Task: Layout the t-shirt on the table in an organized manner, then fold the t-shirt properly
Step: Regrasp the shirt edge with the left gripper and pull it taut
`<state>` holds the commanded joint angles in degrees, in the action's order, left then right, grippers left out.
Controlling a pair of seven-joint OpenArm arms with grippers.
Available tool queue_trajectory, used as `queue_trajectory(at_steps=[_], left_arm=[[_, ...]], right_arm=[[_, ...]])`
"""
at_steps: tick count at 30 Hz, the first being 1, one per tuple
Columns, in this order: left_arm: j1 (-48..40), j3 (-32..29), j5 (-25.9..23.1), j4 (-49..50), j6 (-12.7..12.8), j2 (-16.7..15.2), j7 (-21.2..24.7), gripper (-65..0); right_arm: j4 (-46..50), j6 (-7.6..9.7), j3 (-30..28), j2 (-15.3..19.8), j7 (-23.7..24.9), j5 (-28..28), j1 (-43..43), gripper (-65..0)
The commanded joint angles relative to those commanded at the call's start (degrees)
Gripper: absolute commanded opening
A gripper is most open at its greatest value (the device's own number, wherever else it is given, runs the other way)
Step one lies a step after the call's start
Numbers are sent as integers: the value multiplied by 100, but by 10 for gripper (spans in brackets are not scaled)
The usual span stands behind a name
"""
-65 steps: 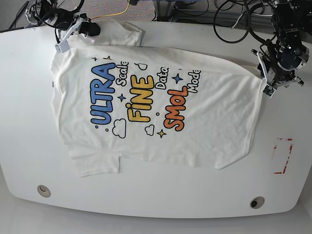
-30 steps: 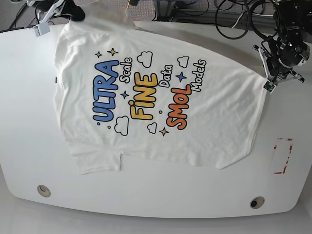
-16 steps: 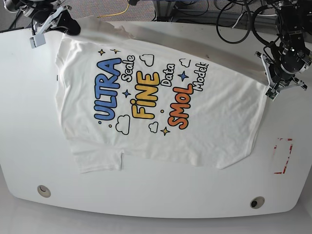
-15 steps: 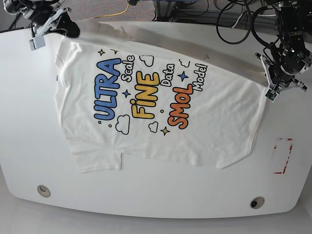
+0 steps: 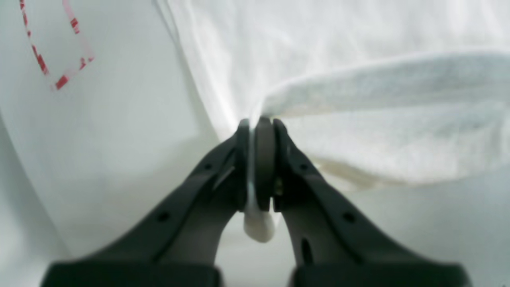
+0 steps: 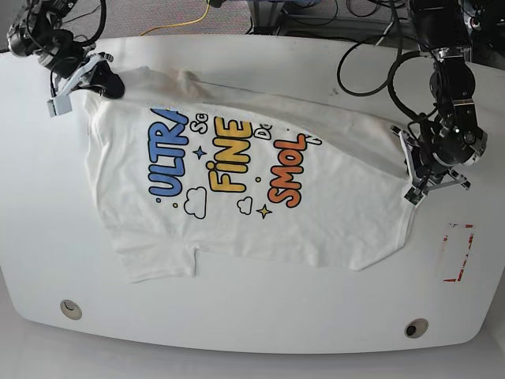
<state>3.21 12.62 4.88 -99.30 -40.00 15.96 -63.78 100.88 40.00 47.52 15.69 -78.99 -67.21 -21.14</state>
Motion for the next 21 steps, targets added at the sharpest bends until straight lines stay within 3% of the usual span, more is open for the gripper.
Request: queue_trajectory(at_steps=[10,14,16,19,21], left_arm=[[369,0,0,422,0,0,26,-650],[369,-44,-9,440,0,0,255,-650],[360,-185,-9,448,0,0,325,-650],[360,-352,-9,448,0,18,334,-650],[352,-396,-9,448,0,18,334,-626]], right_arm=[[-668,0,0,255,0,141,651,-650],[-844,0,0,334,0,290,791,-631],[-923,0,0,369,0,413,844,-604],[-1081,0,9,387,9,642,897,-510],[-1134,0,26,396,26,747,897,-401]])
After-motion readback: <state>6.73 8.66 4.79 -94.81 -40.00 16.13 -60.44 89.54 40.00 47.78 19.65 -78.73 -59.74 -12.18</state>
